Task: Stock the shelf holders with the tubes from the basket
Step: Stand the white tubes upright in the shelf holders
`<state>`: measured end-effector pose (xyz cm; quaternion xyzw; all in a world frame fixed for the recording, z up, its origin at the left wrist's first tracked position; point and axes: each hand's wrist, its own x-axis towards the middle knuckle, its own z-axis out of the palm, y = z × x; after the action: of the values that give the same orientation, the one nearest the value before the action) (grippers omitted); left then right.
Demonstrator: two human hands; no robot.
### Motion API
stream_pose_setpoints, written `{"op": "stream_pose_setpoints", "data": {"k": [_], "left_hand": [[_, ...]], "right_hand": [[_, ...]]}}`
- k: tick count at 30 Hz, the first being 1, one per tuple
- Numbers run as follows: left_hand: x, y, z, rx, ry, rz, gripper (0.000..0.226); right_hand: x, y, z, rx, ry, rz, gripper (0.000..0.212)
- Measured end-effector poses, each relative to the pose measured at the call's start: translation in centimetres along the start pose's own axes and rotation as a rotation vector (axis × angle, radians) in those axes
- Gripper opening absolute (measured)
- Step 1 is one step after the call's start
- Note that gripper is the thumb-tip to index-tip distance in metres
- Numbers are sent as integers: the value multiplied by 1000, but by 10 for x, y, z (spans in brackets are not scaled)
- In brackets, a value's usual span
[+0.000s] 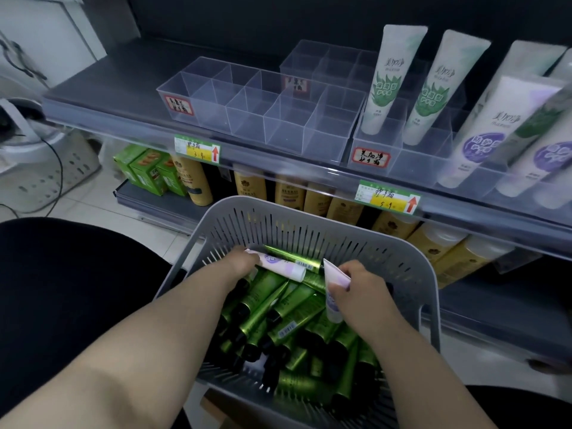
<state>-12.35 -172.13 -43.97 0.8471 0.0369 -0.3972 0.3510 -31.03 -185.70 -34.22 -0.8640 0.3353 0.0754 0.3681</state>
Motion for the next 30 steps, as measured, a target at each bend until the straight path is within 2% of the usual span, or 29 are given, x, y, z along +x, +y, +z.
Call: {"op": "stream_pose_setpoints", "data": {"k": [3, 7, 10, 13, 15, 18, 20, 23, 26, 30], "left_hand": [[13, -11, 3, -97, 36, 23, 46], [16, -17, 7, -219, 307, 65, 33], [7, -5, 11, -141, 406, 154, 26], [1, 5, 11, -148, 381, 191, 37], [-7, 8, 12, -298, 308, 183, 45], [-33, 15, 16, -499, 132, 219, 32], [-54, 23, 16, -385, 33, 358, 25], [-83, 30, 15, 19, -68, 577, 24], [-102, 27, 16, 362, -31, 718, 26], [-116, 11, 15, 492, 60, 844, 31]], "right_hand": [[5, 5, -1, 21, 17, 34, 19], [7, 10, -4, -3, 22, 61, 27], [8, 12, -5, -15, 13, 59, 30], [9, 13, -5, -20, 22, 57, 27], [9, 15, -5, -43, 58, 56, 25], [9, 15, -5, -114, 96, 56, 26], [6, 13, -7, -125, 98, 56, 28], [-6, 10, -9, -97, 116, 44, 31], [-21, 9, -8, -120, 133, 30, 25], [-40, 14, -8, -102, 186, 67, 21]]}}
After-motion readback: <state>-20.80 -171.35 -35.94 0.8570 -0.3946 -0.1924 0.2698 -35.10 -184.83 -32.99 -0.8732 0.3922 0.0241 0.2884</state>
